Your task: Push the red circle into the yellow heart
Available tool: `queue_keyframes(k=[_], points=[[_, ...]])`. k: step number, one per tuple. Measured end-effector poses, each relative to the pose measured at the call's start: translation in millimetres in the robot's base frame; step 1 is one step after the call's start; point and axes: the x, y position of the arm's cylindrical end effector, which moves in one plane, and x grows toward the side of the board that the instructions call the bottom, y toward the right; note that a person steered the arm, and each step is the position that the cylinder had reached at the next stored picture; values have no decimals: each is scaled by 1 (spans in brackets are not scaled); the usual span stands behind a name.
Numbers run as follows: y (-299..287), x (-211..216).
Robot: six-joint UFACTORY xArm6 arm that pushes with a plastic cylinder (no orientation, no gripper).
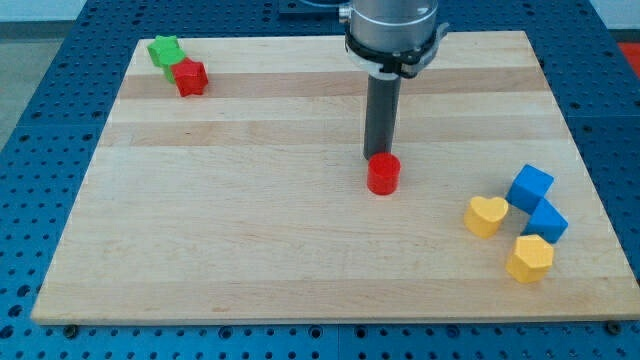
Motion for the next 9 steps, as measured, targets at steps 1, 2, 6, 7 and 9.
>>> queue_keyframes(k=[1,2,6,7,9], points=[[0,23],[0,44],[-77,60],[-65,62],[28,83]])
